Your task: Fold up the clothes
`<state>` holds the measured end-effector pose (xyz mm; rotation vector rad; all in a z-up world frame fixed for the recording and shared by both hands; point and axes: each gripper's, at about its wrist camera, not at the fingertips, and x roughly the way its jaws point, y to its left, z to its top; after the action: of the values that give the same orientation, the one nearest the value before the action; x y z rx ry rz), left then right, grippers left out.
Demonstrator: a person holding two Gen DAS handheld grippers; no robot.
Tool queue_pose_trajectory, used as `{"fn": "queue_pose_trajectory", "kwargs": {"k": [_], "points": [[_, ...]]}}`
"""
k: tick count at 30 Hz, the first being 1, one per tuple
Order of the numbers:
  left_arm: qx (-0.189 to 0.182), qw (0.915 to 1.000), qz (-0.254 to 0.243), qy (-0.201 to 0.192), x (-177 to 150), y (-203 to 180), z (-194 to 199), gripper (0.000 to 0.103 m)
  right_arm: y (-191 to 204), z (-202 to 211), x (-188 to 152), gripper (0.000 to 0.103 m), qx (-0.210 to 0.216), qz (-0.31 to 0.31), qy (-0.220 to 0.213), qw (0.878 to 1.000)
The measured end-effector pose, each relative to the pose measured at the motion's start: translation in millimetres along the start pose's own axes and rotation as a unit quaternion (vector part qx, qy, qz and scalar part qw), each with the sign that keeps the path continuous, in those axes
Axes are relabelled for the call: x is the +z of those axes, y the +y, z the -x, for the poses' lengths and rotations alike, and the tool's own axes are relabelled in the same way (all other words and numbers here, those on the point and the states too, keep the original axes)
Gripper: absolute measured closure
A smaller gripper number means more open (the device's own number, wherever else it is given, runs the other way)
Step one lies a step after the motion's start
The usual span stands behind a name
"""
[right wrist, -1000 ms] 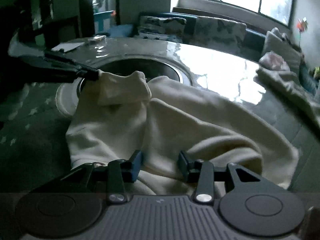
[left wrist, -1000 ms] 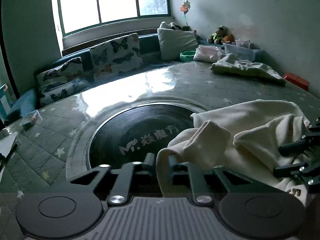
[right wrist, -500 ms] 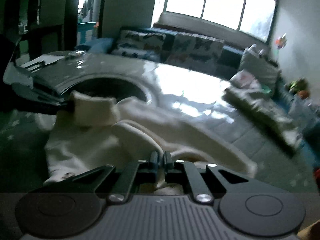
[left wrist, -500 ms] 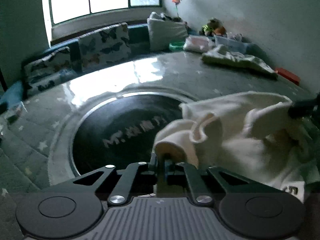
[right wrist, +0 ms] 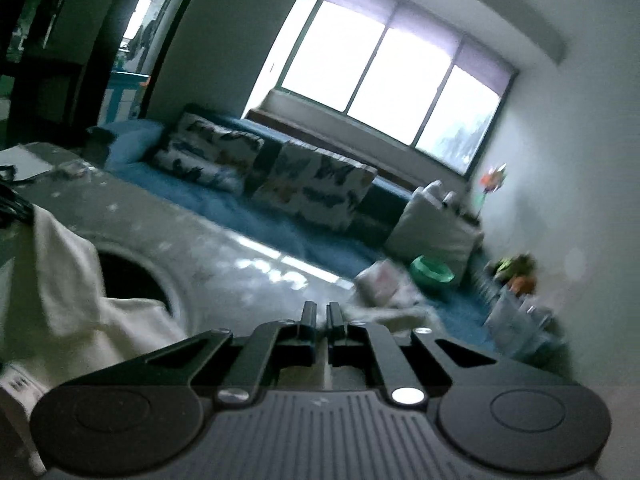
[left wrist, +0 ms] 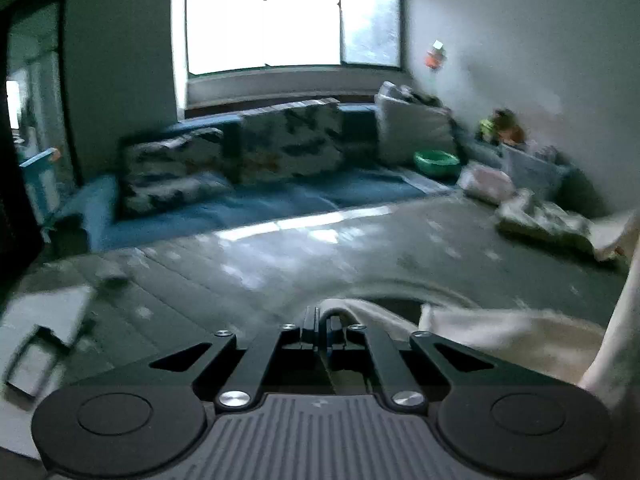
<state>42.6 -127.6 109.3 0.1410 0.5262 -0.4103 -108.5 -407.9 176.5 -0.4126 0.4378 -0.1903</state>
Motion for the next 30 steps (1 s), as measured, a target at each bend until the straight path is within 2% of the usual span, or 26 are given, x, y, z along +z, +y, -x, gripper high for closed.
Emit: {"fn": "queue_pose_trajectory", "kwargs": {"k": [6,10,13,17,20,24,28,30], "points": [[0.046,0.9981,0.038,-0.017,37.1,50.4,-0.6,0.099,-16.1,-26.5,50.0,0.103,-0.051,-0.011,-0.031,0.998],[0.062,0.9972,0.043,-0.003,34.8,71.8,-6.4,0.099,-14.6,-41.9,67.0,0.103,-0.051,-0.015,-0.038,0.998],[0.076,0.9961,0.044,0.012,22.2,81.7,-13.4,0.099,-0.9,-52.0,65.3,0.101,0.006,-0.027,-0.008,1.000],[0.090,0.9940,0.054,0.031,9.4,96.6,-20.7,0.099,45.1,-60.5,45.1,0.096,0.101,0.000,0.025,0.995],[0.097,0.9929,0.058,0.038,1.9,104.3,-19.8,0.099,83.3,-63.9,28.5,0.085,0.181,0.019,0.049,0.982],[0.102,0.9918,0.061,0.047,-4.9,111.1,-19.9,0.099,135.0,-66.2,5.8,0.077,0.253,0.081,0.075,0.961],[0.109,0.9906,0.061,0.057,-12.2,115.5,-22.5,0.099,181.6,-55.4,-24.1,0.071,0.287,0.175,0.083,0.938],[0.112,0.9897,0.062,0.064,-15.3,116.5,-26.1,0.099,194.8,-56.3,-31.7,0.071,0.290,0.200,0.081,0.932]]}}
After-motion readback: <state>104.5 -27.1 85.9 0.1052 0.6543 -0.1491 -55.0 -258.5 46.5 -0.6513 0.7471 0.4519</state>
